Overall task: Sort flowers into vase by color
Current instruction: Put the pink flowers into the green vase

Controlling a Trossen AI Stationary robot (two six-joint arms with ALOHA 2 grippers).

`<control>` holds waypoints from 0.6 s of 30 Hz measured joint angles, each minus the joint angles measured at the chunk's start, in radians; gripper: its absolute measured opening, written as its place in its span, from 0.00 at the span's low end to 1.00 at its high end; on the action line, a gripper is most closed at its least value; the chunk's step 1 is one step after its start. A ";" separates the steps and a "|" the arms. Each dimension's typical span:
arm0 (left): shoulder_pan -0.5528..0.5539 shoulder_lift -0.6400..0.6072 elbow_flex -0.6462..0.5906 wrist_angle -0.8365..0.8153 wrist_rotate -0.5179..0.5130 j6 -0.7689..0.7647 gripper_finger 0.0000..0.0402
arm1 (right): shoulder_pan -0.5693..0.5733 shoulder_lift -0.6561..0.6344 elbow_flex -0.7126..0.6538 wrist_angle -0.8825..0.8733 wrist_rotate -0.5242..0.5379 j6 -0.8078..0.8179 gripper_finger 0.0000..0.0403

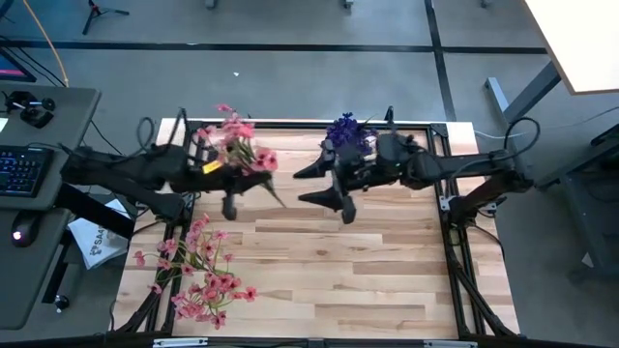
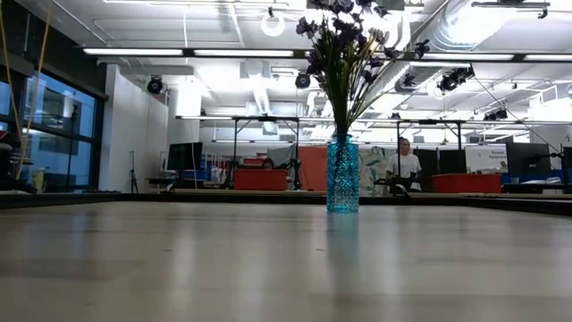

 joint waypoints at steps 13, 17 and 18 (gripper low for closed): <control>-0.141 -0.381 0.000 -0.278 -0.021 -0.070 0.00 | 0.004 -0.110 0.000 -0.134 0.117 0.039 0.70; -0.171 -0.448 0.001 -0.270 -0.031 -0.069 0.00 | 0.007 -0.094 0.000 -0.134 0.116 0.077 0.70; -0.176 -0.453 0.001 -0.269 -0.021 -0.062 0.00 | 0.007 -0.089 0.000 -0.135 0.117 0.089 0.70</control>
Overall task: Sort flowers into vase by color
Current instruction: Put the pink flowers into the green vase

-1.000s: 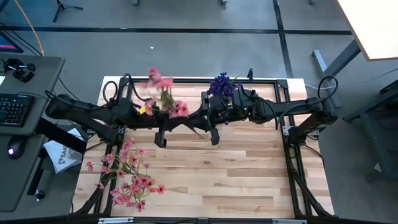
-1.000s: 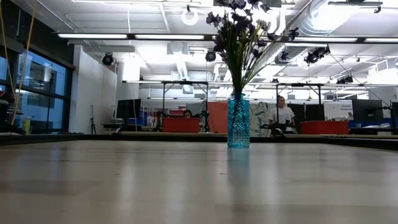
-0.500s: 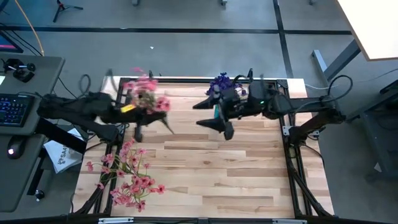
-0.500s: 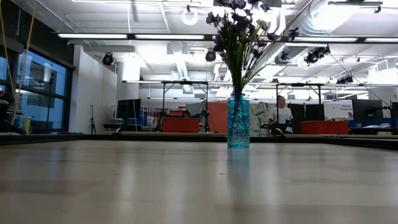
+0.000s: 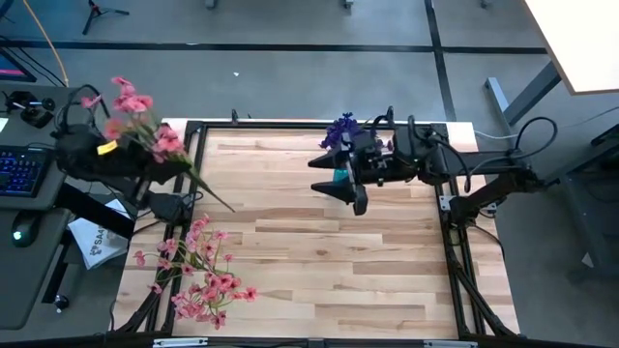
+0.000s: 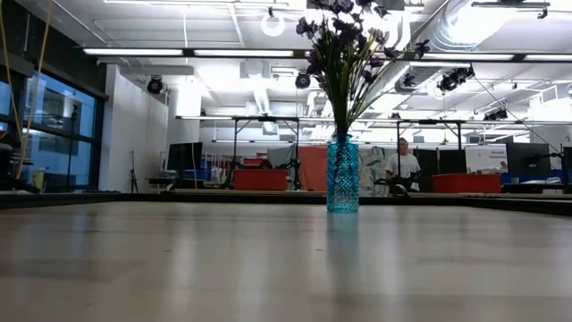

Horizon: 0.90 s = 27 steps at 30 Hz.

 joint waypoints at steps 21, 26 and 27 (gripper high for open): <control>-0.008 0.098 0.105 0.375 0.591 -0.128 0.00 | 0.043 0.027 0.000 -0.010 0.129 0.073 0.70; -0.028 0.200 0.189 0.365 0.735 -0.269 0.00 | 0.053 0.039 0.000 -0.028 0.129 0.108 0.70; -0.037 0.221 0.208 0.351 0.758 -0.294 0.00 | 0.054 0.039 0.000 -0.031 0.129 0.113 0.70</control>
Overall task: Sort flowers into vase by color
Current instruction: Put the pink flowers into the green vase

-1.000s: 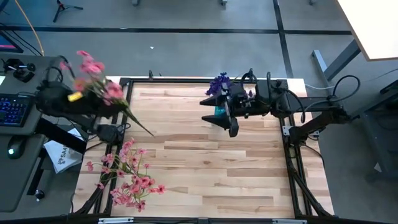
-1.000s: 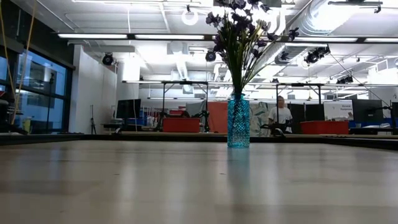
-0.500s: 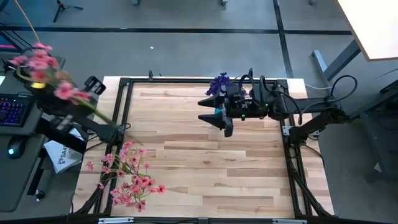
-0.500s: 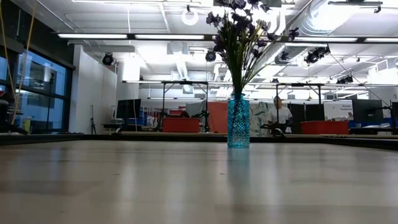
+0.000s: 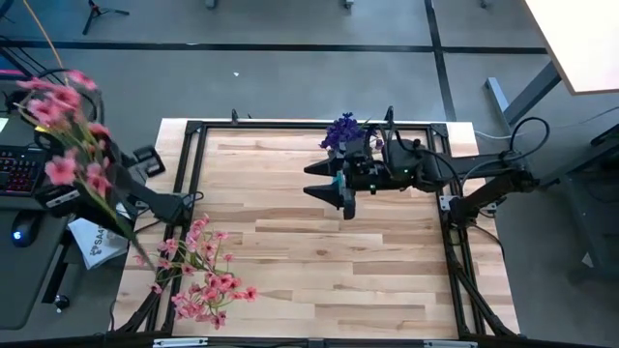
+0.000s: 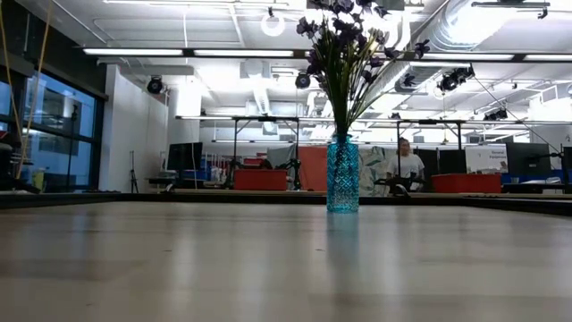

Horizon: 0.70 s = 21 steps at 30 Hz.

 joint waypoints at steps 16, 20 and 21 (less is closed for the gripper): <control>-0.504 0.175 0.138 -0.388 -0.579 -0.016 0.00 | 0.071 0.003 0.000 -0.161 -0.001 -0.001 0.70; -0.677 0.201 0.139 -0.364 -0.935 0.071 0.00 | 0.097 0.003 0.000 -0.221 -0.006 -0.018 0.70; -0.712 0.209 0.139 -0.363 -1.021 0.083 0.00 | 0.105 0.003 0.000 -0.237 -0.007 -0.019 0.70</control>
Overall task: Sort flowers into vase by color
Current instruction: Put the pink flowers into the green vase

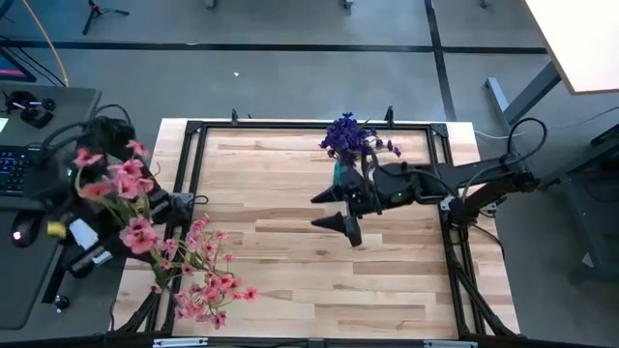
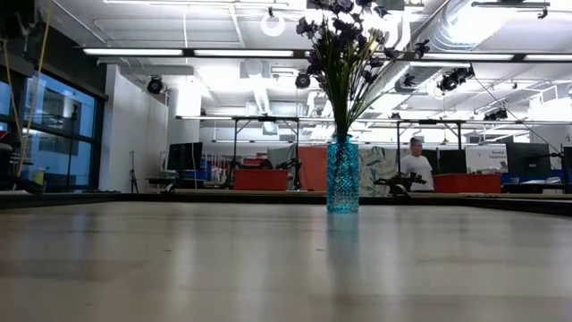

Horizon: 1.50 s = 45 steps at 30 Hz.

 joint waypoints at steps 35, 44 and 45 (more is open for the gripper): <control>-0.442 -0.037 -0.152 -0.253 -0.405 -0.137 0.00 | 0.068 0.068 0.000 0.237 0.305 0.237 0.70; -0.443 -0.036 -0.307 -0.252 -0.609 -0.190 0.00 | 0.038 0.088 0.000 0.230 0.296 0.232 0.70; -0.442 -0.037 -0.325 -0.249 -0.606 -0.191 0.00 | 0.035 0.088 0.000 0.229 0.295 0.232 0.70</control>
